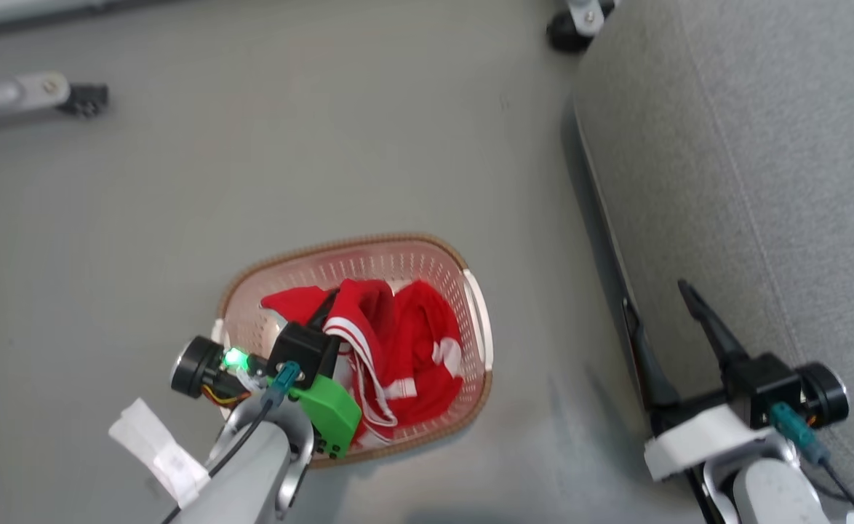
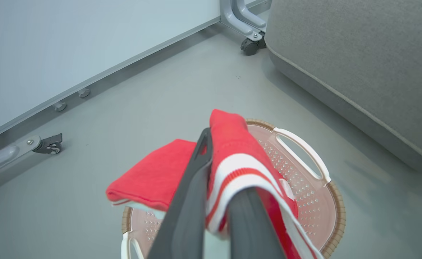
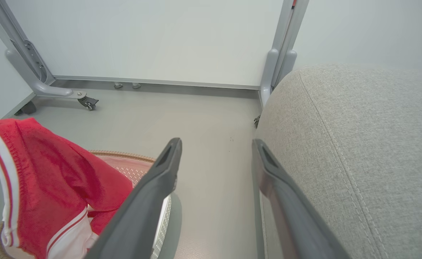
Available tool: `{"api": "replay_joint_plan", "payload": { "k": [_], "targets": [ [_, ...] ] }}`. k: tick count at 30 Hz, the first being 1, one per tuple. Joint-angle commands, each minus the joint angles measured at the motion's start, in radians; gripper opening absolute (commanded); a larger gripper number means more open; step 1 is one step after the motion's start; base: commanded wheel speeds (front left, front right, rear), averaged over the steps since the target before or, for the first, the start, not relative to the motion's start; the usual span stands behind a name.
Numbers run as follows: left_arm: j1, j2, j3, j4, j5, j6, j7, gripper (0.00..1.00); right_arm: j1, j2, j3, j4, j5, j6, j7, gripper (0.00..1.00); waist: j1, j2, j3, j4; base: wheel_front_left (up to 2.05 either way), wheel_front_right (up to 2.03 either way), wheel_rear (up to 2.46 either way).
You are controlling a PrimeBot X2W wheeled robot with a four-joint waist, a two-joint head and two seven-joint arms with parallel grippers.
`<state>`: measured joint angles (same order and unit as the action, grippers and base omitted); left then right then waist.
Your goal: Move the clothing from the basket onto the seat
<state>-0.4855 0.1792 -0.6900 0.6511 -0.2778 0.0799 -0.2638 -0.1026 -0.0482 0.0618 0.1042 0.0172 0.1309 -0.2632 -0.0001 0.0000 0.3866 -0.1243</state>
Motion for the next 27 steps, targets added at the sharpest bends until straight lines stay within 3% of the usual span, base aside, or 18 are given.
{"api": "replay_joint_plan", "payload": {
  "k": [1, 7, 17, 27],
  "targets": [
    [0.044, -0.007, 0.017, -0.022, -0.003, 0.007, -0.001, 0.0, 0.038, -0.003, -0.002, 0.008, 0.002, 0.0, -0.002, 1.0, 0.0001, 0.0, -0.26, 0.064, 0.0, 0.0, 0.0],
    [0.141, -0.029, 0.116, -0.141, 0.021, 0.005, -0.001, 0.0, 0.135, -0.004, 0.021, 0.023, 0.02, 0.0, -0.002, 1.0, 0.0001, 0.0, -0.371, 0.064, 0.0, 0.0, 0.0],
    [0.166, -0.076, 0.216, -0.246, 0.064, 0.003, -0.001, 0.0, 0.164, -0.003, 0.063, 0.022, 0.054, 0.0, -0.002, 1.0, 0.0001, 0.0, -0.442, 0.059, 0.0, 0.0, 0.0],
    [0.103, -0.117, 0.21, -0.26, 0.075, -0.017, -0.001, 0.0, 0.112, -0.003, 0.2, -0.022, 0.081, 0.0, -0.002, 1.0, 0.0001, 0.0, -0.432, 0.058, 0.0, 0.0, 0.0]
  ]
}}
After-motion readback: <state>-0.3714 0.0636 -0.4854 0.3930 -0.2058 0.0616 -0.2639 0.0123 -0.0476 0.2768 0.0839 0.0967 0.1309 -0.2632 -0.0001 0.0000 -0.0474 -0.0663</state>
